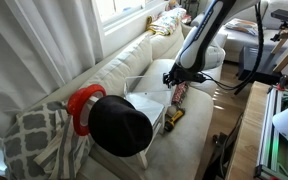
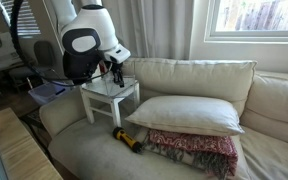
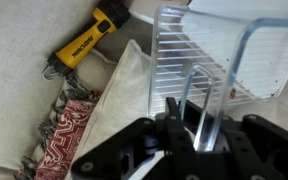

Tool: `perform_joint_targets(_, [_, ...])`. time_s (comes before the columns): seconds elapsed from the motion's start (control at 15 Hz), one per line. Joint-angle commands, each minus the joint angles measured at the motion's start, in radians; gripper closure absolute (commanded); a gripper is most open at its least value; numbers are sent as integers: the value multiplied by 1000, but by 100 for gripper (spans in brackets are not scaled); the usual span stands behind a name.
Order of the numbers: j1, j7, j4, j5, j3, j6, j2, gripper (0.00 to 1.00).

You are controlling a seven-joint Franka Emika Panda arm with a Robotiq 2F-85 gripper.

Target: Remove the torch from the clear container then place the container on the seat of the white chair

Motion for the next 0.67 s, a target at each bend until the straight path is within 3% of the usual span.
perform_joint_targets(0.0, [16,104,33,70,38,67,39,97])
perform_joint_targets(0.2, [27,191,53,99,50,139,72,97])
perform_joint_targets(0.6, [210,328,52,160,-97,177,96,97])
